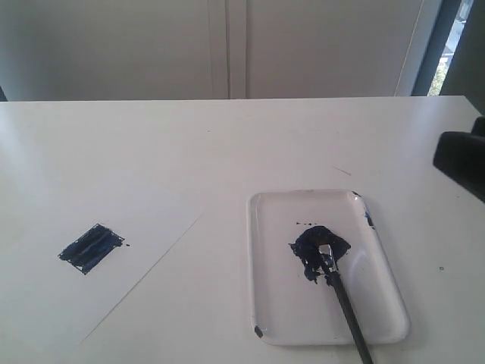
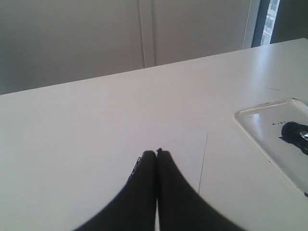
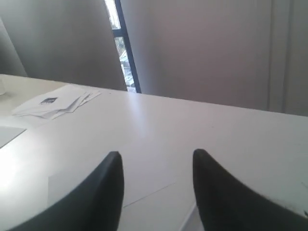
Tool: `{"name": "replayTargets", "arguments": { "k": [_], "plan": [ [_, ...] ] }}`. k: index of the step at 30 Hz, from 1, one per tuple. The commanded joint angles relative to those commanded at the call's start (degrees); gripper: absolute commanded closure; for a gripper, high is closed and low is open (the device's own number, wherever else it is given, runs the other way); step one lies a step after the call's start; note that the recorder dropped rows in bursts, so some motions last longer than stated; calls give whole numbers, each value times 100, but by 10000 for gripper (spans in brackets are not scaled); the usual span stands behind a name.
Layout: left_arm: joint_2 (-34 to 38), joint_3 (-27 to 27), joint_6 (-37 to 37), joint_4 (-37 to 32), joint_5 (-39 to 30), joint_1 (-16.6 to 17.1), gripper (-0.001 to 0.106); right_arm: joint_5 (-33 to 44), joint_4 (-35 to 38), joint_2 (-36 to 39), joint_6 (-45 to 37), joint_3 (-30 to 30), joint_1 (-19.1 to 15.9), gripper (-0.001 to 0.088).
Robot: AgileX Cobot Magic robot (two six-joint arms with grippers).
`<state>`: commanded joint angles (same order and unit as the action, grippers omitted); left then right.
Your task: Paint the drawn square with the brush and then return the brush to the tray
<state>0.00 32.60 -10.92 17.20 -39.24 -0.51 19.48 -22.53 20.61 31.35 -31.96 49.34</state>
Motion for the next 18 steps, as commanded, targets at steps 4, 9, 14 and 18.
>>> {"name": "replayTargets", "arguments": {
  "k": [4, 9, 14, 18],
  "plan": [
    [0, -141, 0, 37, 100, 840, 1053, -10, -11, -693, 0, 0, -2018, 432],
    [0, -782, 0, 37, 148, 1673, 1053, -188, -23, -1328, 0, 348, -3707, 432],
    [0, -1405, 0, 37, 825, 1752, 1053, -177, -23, -2061, 0, 1142, -4155, 432],
    [0, -1677, 0, 13, 930, 1739, 1053, -150, -23, -2061, 0, 1704, -4167, 432]
  ]
}}
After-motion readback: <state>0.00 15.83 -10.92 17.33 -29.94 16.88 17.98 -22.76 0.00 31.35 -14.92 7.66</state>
